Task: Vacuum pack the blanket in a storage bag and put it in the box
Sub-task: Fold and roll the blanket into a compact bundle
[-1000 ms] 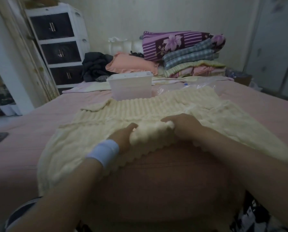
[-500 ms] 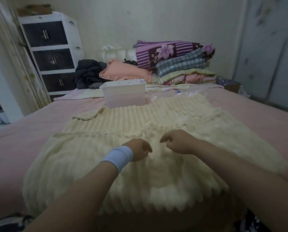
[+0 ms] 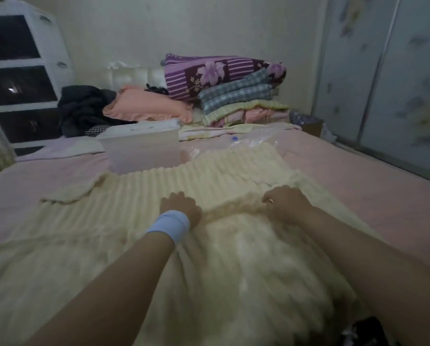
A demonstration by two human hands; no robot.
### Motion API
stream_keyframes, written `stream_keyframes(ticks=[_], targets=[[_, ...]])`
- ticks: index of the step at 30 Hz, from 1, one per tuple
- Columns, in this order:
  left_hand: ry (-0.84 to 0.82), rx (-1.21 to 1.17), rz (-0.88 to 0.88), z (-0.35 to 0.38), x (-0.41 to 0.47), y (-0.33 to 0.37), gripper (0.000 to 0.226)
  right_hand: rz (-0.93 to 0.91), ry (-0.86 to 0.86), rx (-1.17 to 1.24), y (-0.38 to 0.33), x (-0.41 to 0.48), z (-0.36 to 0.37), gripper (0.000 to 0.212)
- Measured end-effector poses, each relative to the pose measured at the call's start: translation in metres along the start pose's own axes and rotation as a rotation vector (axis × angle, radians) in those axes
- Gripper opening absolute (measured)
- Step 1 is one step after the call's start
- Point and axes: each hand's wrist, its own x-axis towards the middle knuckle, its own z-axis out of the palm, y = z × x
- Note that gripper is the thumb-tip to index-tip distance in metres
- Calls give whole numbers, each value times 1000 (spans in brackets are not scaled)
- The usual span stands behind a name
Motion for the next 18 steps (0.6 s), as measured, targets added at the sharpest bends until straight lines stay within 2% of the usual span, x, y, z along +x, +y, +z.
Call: stream_keyframes(ticks=[2, 4, 5, 7, 10, 13, 16, 18], targets=[[101, -183, 160, 1, 21, 31, 42, 13, -49, -109, 15, 23, -1, 43], [15, -360, 361, 6, 37, 64, 47, 45, -117, -184, 36, 37, 4, 48], [-55, -335, 428, 11, 43, 79, 53, 60, -143, -211, 47, 41, 9, 49], [-173, -234, 458, 22, 60, 100, 60, 121, -232, -221, 74, 46, 24, 52], [-358, -143, 378, 34, 97, 116, 60, 239, -418, -174, 103, 59, 38, 55], [-413, -98, 371, 15, 134, 128, 55, 203, -304, -187, 105, 91, 25, 45], [-300, -87, 390, -11, 166, 142, 45, 214, -170, -176, 102, 132, 10, 31], [-204, -125, 381, -16, 193, 151, 41, 255, -98, -21, 107, 160, 8, 31]])
